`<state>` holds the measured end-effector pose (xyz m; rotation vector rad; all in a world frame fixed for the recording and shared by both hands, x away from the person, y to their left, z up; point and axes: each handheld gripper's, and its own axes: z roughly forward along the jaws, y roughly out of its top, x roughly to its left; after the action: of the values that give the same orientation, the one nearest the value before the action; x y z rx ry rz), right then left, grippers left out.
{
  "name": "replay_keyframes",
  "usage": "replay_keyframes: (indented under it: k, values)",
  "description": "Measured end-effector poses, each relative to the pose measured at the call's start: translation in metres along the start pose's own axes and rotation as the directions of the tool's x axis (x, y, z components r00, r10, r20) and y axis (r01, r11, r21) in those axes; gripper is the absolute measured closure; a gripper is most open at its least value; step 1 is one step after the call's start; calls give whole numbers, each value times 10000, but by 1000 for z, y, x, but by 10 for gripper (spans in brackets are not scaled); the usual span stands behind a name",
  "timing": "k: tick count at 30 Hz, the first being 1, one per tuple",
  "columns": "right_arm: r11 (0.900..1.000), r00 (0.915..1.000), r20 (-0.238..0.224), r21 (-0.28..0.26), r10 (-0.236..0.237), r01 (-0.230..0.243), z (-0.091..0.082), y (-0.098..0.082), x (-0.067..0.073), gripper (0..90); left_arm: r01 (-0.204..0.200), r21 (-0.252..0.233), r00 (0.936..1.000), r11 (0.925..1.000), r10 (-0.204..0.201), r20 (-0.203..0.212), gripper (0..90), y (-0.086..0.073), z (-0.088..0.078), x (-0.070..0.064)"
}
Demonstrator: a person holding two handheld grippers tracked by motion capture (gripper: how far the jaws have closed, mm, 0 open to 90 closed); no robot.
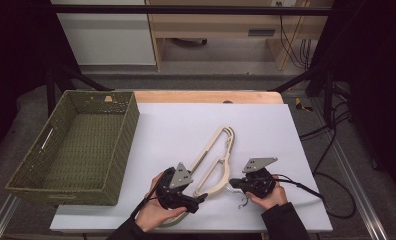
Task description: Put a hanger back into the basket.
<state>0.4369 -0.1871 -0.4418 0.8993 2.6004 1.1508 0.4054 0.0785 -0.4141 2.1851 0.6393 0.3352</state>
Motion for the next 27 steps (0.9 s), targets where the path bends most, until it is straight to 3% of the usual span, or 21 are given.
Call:
replay_keyframes:
  k: [7, 14, 17, 27]
  values:
    - [9999, 9999, 42, 35, -134, 134, -4, 7, 4, 891, -212, 449, 9998, 9988, 210, 56, 209, 16, 28, -7]
    - [9998, 9997, 168, -21, -196, 196, -9, 12, 6, 891, -635, 1369, 9978, 9886, 657, -122, 297, 16, 56, -8]
    - [9998, 9997, 187, -25, -175, 175, -11, 13, 5, 891, -841, 1671, 9955, 9823, 903, -300, 354, 15, 62, -8]
    - [9995, 9991, 292, -28, -314, 315, -16, 19, 5, 891, -1045, 2097, 9931, 9722, 1135, -310, 617, 14, 73, -16]
